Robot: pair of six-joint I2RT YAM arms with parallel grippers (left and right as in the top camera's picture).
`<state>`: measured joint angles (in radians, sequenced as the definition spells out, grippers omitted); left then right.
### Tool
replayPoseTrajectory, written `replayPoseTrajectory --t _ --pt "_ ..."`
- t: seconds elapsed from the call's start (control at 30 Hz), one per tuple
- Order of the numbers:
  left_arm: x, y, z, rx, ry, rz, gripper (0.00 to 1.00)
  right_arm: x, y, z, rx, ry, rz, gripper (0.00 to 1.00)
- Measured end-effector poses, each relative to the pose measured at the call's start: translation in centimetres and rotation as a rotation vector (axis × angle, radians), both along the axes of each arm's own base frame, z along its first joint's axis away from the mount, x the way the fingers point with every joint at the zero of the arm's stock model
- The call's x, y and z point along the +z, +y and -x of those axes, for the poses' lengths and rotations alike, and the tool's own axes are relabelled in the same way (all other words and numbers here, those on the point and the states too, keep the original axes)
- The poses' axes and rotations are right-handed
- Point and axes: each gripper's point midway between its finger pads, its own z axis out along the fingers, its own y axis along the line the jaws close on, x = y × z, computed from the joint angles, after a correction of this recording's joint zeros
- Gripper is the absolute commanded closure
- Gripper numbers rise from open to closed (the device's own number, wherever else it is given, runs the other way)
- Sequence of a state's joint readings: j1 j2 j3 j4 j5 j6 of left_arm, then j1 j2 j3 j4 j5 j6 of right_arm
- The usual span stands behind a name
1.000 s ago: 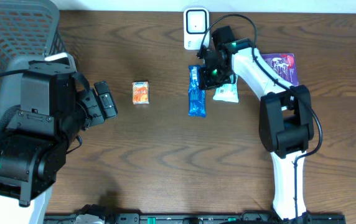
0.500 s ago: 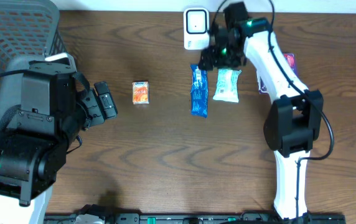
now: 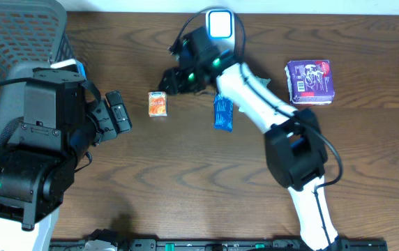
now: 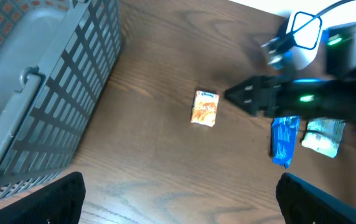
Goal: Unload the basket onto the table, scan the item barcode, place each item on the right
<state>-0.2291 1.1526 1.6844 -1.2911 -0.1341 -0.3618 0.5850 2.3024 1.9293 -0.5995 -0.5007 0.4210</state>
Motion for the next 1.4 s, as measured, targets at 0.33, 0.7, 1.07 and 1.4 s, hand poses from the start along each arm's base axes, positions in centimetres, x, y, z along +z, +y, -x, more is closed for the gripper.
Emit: replayPoseTrajectory --t 0.33,0.7,1.07,1.4 --pt "0.0 0.0 0.0 0.0 0.002 0.0 0.02 -4.9 0.5 2.2 -0.146 0.046 0.128 0.48" --pt "0.0 0.0 0.0 0.0 0.002 0.0 0.02 -5.8 2.4 1.4 -0.136 0.007 0.035 0.6" --pt "0.0 0.0 0.0 0.0 0.002 0.0 0.02 -7.7 2.1 2.7 -0.129 0.084 0.069 0.99" --pt "0.0 0.0 0.0 0.0 0.002 0.0 0.02 -7.7 -3.6 -0.1 -0.23 0.139 0.128 0.99"
